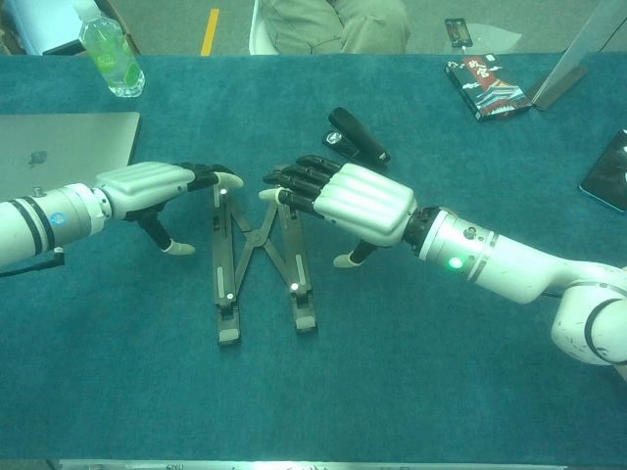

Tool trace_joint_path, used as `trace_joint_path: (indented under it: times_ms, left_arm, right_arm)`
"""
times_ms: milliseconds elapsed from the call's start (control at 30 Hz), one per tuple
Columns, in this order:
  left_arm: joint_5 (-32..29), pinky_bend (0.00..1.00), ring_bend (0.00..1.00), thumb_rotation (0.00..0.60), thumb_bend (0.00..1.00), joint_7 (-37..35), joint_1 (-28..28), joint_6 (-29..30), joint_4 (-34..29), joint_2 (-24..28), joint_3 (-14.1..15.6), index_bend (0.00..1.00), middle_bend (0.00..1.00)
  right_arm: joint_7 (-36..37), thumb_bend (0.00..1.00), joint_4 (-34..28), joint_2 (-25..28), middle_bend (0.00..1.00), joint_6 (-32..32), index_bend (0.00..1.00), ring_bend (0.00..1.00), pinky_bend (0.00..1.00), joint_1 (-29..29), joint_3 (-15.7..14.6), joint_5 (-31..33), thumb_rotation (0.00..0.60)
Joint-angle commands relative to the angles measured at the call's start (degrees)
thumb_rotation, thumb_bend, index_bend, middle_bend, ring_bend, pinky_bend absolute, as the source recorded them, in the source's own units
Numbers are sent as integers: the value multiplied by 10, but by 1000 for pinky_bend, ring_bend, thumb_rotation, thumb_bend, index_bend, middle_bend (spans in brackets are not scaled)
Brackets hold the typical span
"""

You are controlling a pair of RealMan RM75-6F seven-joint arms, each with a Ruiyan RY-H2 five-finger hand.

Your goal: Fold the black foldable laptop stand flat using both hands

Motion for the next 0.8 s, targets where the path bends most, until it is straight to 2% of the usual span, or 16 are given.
trace_joint_path:
  times_ms: [33,800]
  left_arm:
    - [1,0,0,600,215,0,-3,-3,8,-7,-1,16,0]
    - [15,0,0,600,216,-31,-18,-14,45,-33,-2,16,0]
  right_arm:
    - [1,0,6,-5,0,-1,0,0,49,2,0,2,600]
    - [13,0,43,-40,0,-6,0,0,48,19,5,15,600]
